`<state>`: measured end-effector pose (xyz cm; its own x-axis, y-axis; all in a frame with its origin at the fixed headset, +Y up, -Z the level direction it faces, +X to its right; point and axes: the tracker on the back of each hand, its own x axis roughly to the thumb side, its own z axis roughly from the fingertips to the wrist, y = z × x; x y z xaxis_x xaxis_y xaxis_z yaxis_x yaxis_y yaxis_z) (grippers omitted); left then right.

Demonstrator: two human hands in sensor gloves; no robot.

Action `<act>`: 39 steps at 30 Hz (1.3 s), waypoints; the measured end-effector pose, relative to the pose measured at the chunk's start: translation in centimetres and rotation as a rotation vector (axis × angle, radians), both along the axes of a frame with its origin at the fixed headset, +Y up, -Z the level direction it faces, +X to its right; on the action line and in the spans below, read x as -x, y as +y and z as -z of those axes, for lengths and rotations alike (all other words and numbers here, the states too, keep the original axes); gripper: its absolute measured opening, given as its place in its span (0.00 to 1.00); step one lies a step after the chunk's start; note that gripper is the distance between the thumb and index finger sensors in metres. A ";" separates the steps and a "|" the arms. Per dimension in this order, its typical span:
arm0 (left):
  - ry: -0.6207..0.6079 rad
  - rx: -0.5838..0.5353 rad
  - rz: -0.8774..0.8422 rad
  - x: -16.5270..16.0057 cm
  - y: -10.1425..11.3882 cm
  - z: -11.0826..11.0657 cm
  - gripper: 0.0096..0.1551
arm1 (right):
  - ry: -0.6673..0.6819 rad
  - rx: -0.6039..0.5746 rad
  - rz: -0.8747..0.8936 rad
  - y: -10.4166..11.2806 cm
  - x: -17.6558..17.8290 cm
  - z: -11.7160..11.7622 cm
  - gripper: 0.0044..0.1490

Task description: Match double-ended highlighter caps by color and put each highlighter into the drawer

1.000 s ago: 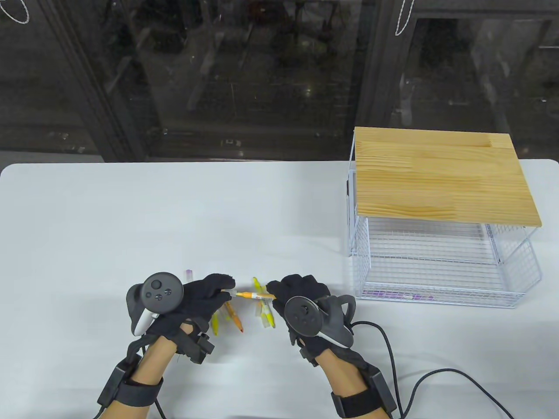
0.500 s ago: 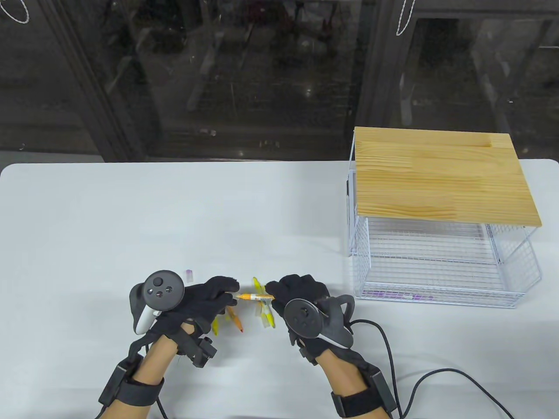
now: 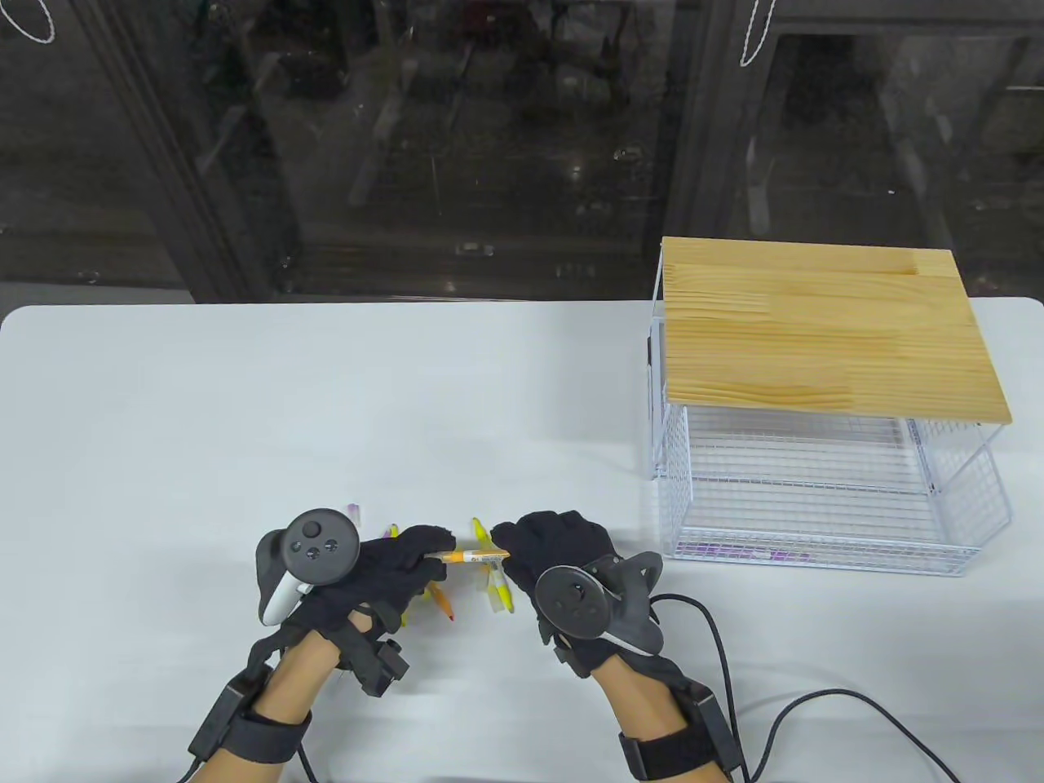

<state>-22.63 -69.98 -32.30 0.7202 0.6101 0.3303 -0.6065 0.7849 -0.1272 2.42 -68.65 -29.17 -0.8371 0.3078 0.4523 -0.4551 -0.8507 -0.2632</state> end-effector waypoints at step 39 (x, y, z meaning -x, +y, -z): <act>0.019 -0.210 0.307 -1.9 2.4 -2.3 0.28 | 0.032 -0.101 -0.098 0.7 1.5 -0.8 0.28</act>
